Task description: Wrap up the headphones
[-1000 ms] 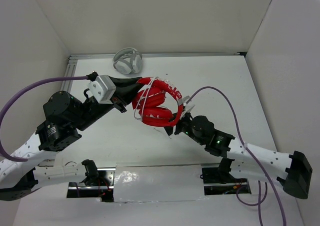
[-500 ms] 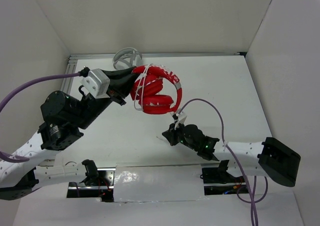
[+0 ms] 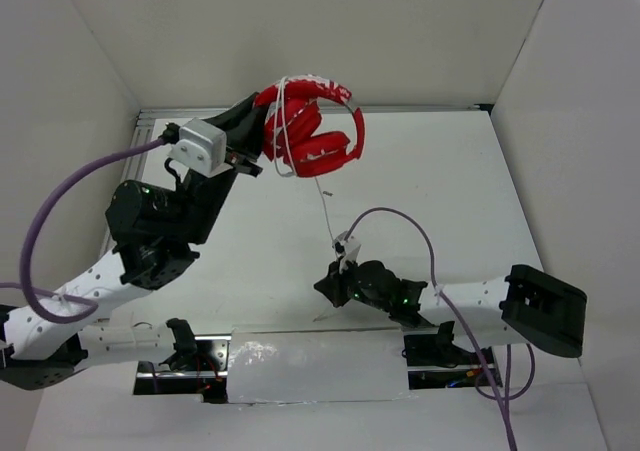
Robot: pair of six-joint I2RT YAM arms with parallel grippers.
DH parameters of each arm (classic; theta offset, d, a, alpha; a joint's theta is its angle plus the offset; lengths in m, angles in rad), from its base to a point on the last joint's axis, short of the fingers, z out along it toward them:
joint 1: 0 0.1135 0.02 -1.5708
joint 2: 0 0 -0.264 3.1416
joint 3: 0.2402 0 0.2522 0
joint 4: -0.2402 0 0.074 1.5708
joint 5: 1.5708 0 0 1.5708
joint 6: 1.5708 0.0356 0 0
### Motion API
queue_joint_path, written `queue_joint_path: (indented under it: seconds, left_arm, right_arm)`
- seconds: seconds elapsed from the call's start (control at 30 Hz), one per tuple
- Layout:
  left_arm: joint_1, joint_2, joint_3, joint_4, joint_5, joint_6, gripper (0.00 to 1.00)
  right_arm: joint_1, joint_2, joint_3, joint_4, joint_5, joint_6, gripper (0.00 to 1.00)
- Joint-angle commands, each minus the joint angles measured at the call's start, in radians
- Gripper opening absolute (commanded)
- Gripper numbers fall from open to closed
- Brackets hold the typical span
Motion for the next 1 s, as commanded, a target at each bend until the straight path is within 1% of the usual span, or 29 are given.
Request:
queue_joint_path:
  seconds: [0.0,0.07,0.1,0.13,0.17,0.2,0.23,0.3,0.33,0.37,0.4,0.43,0.47,0.5,0.57,0.63,0.67,0.7,0.73,0.77,0.83,0.87,0.9,0.93,0.97]
  left_arm:
    - [0.03,0.051,-0.014,0.398,-0.137,0.146,0.0]
    - [0.067,0.1,0.014,0.359,-0.151,0.096,0.0]
    - [0.112,0.117,0.027,0.259,-0.149,0.007,0.0]
    - [0.136,0.134,0.056,0.206,-0.143,-0.042,0.0]
    - [0.156,0.16,0.064,0.16,-0.138,-0.043,0.0]
    - [0.176,0.17,0.054,0.146,-0.135,-0.118,0.0]
    - [0.205,0.182,0.045,0.159,-0.14,-0.119,0.0]
    - [0.253,0.205,0.028,0.182,-0.151,-0.116,0.0]
    - [0.277,0.228,0.026,0.161,-0.154,-0.131,0.0]
    - [0.326,0.242,0.029,0.124,-0.149,-0.192,0.0]
    - [0.353,0.252,0.029,0.039,-0.137,-0.229,0.0]
    - [0.377,0.272,0.023,0.006,-0.117,-0.265,0.0]
    - [0.42,0.28,0.009,-0.018,-0.091,-0.32,0.0]
    - [0.442,0.288,-0.033,-0.023,-0.092,-0.361,0.0]
    - [0.492,0.335,-0.061,-0.043,-0.108,-0.418,0.0]
    - [0.514,0.399,-0.077,-0.104,-0.129,-0.463,0.0]
    - [0.517,0.421,-0.095,-0.104,-0.14,-0.464,0.0]
    - [0.511,0.439,-0.104,-0.101,-0.185,-0.466,0.0]
    - [0.499,0.465,-0.11,-0.129,-0.212,-0.48,0.0]
    - [0.476,0.482,-0.142,-0.12,-0.227,-0.49,0.0]
    - [0.451,0.487,-0.187,-0.083,-0.209,-0.483,0.0]
    - [0.443,0.495,-0.218,-0.088,-0.2,-0.487,0.0]
    - [0.437,0.498,-0.225,-0.1,-0.198,-0.492,0.0]
    - [0.424,0.499,-0.232,-0.15,-0.189,-0.522,0.0]
    - [0.414,0.499,-0.239,-0.179,-0.174,-0.536,0.0]
  right_arm:
    - [0.074,-0.052,0.021,0.015,0.03,0.017,0.0]
    - [0.164,-0.058,0.035,-0.043,0.079,0.023,0.0]
    - [0.196,-0.059,0.061,-0.098,0.097,0.02,0.0]
    - [0.254,-0.058,0.075,-0.129,0.117,0.018,0.0]
    - [0.279,-0.058,0.105,-0.157,0.166,0.017,0.0]
    - [0.305,-0.064,0.118,-0.218,0.2,0.018,0.0]
    - [0.353,-0.073,0.128,-0.244,0.235,0.026,0.0]
    - [0.379,-0.122,0.153,-0.338,0.296,0.041,0.0]
    - [0.403,-0.169,0.159,-0.361,0.317,0.044,0.0]
    - [0.411,-0.199,0.162,-0.385,0.332,0.044,0.0]
    - [0.421,-0.223,0.167,-0.439,0.369,0.049,0.0]
    - [0.428,-0.275,0.179,-0.468,0.378,0.053,0.0]
    - [0.43,-0.295,0.187,-0.535,0.392,0.059,0.0]
    - [0.433,-0.332,0.194,-0.553,0.418,0.066,0.0]
    - [0.445,-0.358,0.227,-0.654,0.447,0.066,0.0]
    - [0.448,-0.387,0.269,-0.706,0.485,0.049,0.0]
    - [0.45,-0.392,0.285,-0.746,0.499,0.044,0.0]
    - [0.45,-0.398,0.3,-0.763,0.516,0.021,0.0]
    - [0.45,-0.4,0.334,-0.778,0.554,0.007,0.0]
    - [0.45,-0.391,0.377,-0.821,0.612,0.0,0.0]
    - [0.45,-0.38,0.427,-0.876,0.689,-0.008,0.0]
    - [0.45,-0.368,0.454,-0.942,0.724,-0.006,0.0]
    - [0.45,-0.361,0.499,-0.971,0.757,-0.013,0.0]
    - [0.45,-0.357,0.517,-1.007,0.827,-0.016,0.0]
    - [0.447,-0.351,0.529,-1.01,0.852,-0.048,0.0]
